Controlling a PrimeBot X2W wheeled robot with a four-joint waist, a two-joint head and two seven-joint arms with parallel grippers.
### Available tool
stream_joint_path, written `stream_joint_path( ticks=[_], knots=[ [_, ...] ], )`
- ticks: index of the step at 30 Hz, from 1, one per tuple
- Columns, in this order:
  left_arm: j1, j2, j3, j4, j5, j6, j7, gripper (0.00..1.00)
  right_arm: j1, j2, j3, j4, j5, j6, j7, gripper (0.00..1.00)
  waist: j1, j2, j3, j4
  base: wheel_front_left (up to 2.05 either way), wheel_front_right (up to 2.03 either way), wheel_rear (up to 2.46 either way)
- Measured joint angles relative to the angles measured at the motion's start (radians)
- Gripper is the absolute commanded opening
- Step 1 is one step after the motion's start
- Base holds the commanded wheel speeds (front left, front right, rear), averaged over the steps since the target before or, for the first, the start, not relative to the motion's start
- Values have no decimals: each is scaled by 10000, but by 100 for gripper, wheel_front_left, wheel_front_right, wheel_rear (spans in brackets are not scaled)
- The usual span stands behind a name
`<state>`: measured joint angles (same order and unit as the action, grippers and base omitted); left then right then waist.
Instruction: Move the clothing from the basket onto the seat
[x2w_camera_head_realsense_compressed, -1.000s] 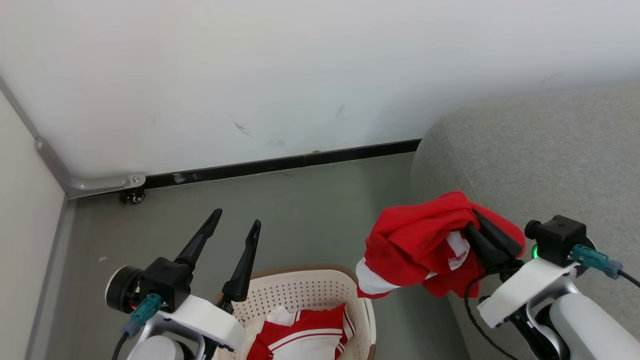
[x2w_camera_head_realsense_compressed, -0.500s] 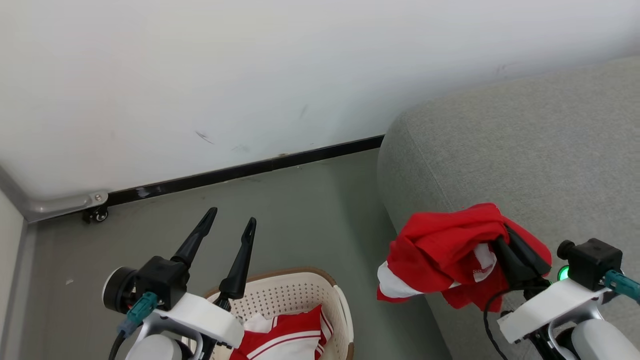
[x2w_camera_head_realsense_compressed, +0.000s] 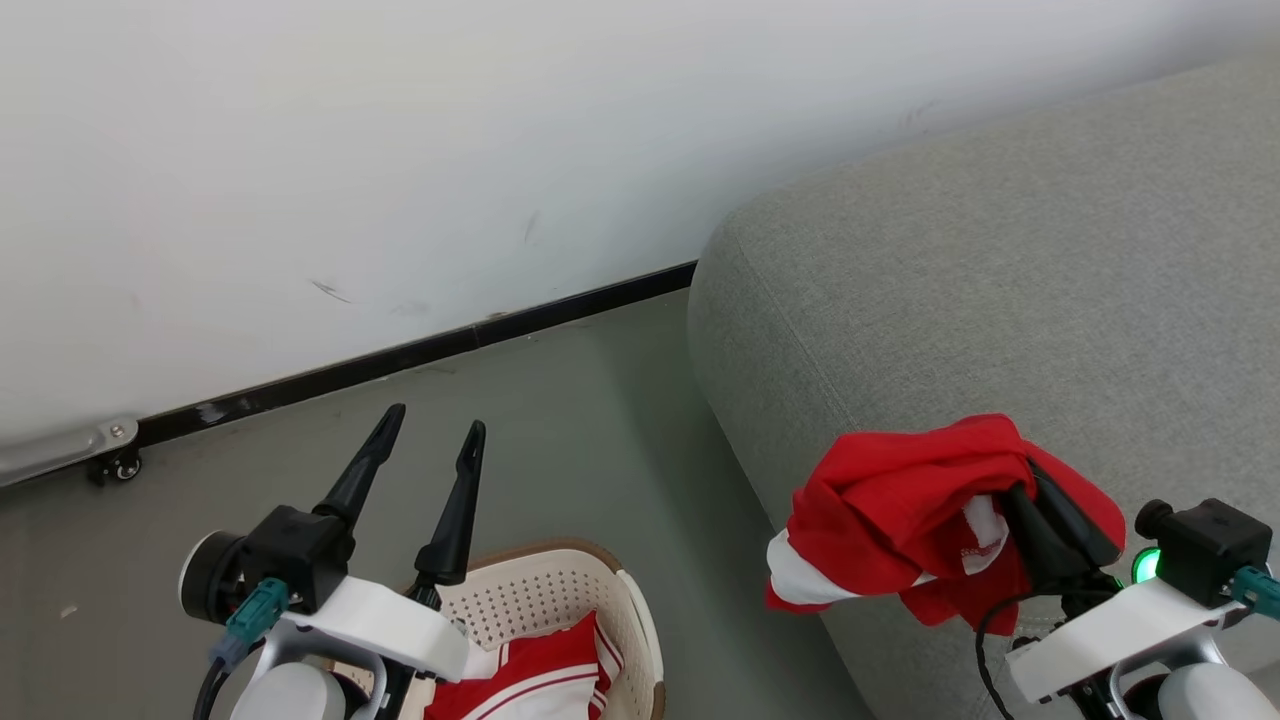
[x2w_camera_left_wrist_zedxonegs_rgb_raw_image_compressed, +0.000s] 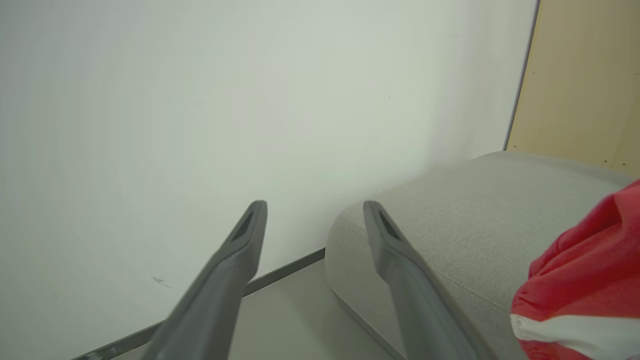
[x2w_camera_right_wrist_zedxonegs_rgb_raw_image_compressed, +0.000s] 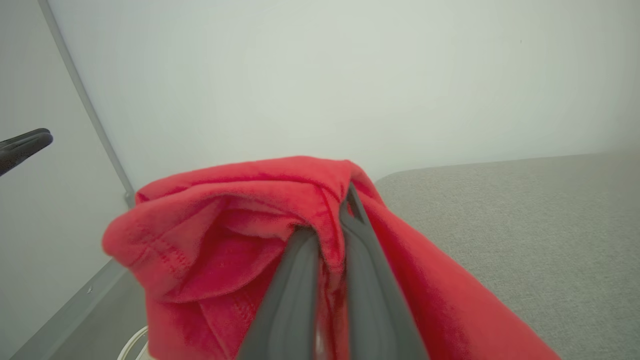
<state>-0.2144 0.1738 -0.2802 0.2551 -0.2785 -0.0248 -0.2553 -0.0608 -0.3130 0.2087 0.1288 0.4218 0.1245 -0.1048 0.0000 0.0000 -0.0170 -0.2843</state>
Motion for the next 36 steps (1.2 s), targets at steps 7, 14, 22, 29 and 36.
stream_joint_path(
  ticks=[7, 14, 22, 29, 36],
  knots=[
    [30, 86, 219, -136, 2, 213, 0, 100, -73, 2, -267, -136, 19, 0, 180, 0, 0, 0, 148, -243, 0, 0, 0],
    [71, 207, 470, -454, 36, 349, 0, 100, -1081, -146, -1095, -198, 209, 0, 324, 0, 0, 0, 447, -334, 0, 0, 0],
    [71, 384, 721, -861, 82, 560, 0, 100, -2782, -805, -2061, 230, 253, 0, 740, 0, 0, 0, 914, -260, 0, 0, 0],
    [65, 500, 809, -1225, 100, 700, 0, 100, -4119, -1179, -2456, 848, 253, 0, 1095, 0, 0, 0, 1323, -104, 0, 0, 0],
    [45, 660, 851, -1607, 263, 780, 71, 100, -5080, -1576, -3124, 2050, 270, 0, 1407, 0, -1, 0, 1746, 134, 0, 0, 0]
  ],
)
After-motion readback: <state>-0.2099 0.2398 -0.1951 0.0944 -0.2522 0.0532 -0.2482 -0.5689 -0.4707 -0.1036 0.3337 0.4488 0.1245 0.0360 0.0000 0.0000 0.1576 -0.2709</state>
